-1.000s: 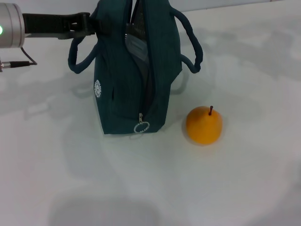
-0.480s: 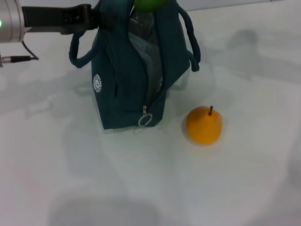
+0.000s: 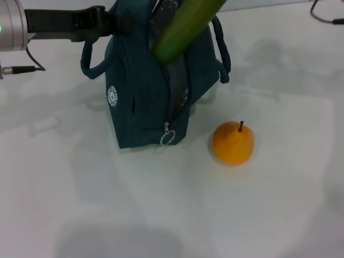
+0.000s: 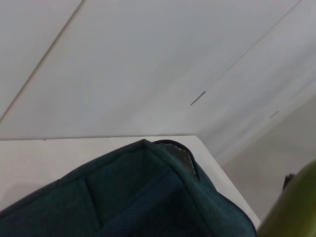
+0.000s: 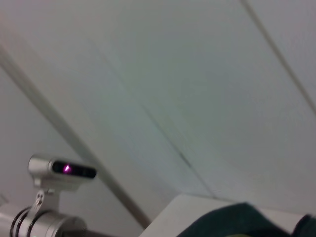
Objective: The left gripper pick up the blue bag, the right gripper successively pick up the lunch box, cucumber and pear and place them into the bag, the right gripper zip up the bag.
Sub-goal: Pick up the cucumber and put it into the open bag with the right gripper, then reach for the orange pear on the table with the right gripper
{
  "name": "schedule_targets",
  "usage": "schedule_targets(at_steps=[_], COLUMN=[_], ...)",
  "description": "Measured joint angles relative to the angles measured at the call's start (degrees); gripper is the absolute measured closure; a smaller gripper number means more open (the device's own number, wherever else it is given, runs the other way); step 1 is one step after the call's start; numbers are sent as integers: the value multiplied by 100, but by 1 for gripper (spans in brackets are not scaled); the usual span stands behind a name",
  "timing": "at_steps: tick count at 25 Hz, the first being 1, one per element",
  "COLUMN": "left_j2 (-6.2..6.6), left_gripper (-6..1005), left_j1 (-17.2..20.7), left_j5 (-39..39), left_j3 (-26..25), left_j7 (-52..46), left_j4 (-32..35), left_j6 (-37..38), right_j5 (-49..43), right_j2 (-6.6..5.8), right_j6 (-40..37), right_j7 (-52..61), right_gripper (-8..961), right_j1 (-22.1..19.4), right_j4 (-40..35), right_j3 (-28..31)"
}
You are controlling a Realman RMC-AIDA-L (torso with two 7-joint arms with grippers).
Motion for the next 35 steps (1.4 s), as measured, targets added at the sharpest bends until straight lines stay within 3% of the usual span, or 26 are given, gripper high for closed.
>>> schedule_targets(at_steps=[9,11,21,28,31,35], left_j2=[5,1,-4,-4,-4,-6], left_gripper=[954,954,954,954,954,954], left_j1=[8,8,7,55,57,25], left_j5=[0,0,0,1,1,1], left_j3=[0,0,-1,0,0,0], left_j7=[6,7,33,57,61,62], left_j4=[-6,-7,-9,0,-1,-1], left_j6=[2,2,-4,-8,-8,-8], right_j5=[-64,-385,-1477,-1270,-1045,-1044], right_j2=[150,270,585,607,585,563], right_j6=[36,132,373,303,318,399], right_j7=[48,49,4,-364,-587,-628], right_gripper=[384,385,386,387,301,258], right_j1=[79,180,648,442,292,264], right_j4=[44,92,454,162,87,112], right_j3=[-556,-646,-667,-603,-599,-650])
